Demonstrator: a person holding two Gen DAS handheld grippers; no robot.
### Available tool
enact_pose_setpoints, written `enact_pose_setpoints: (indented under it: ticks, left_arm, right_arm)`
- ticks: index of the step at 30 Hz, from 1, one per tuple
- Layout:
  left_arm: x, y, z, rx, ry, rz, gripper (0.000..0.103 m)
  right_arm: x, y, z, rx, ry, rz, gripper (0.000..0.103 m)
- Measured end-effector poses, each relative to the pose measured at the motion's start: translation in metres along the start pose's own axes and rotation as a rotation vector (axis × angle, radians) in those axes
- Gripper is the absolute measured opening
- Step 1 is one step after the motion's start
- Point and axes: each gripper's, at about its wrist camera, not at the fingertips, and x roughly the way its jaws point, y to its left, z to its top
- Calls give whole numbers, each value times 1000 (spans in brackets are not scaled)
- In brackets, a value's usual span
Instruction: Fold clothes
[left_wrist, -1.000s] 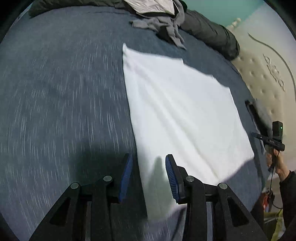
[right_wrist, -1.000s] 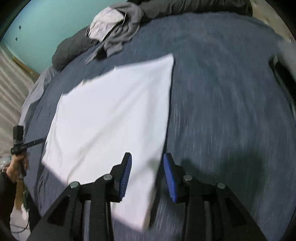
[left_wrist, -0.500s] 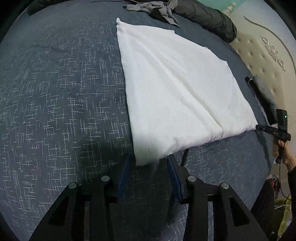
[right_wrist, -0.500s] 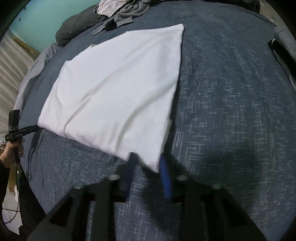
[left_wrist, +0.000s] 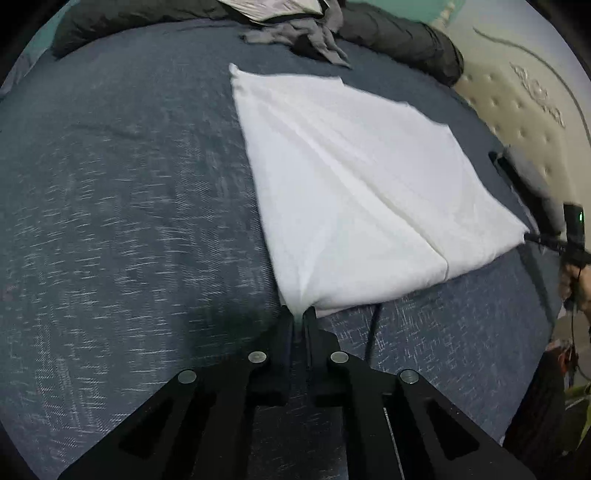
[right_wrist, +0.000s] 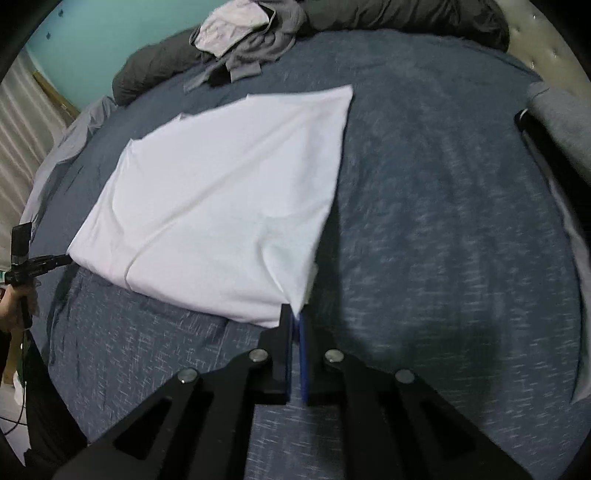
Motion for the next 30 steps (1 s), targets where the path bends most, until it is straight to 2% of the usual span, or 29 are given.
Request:
enact_pose_setpoints:
  ticks: [5,11,19,24,30]
  left_arm:
    - [7,3,-3,11,19,20,5]
    - [3,11,-4,7,8,31,5]
    - [-12,11,-4,44,6,55,4]
    - [1,12,-11,17,37,39,4]
    - [5,13,-19,-7,37,12,5]
  right_arm:
    - [2,-17,-7,38,3,14,1]
    - [3,-24,-3,72,-21,-18,1]
    - [-1,-20,-1,38,-24,-46,1]
    - [12,-27,-12,68,26,-13,1]
    - [23,-35,-21,129,30,31,1]
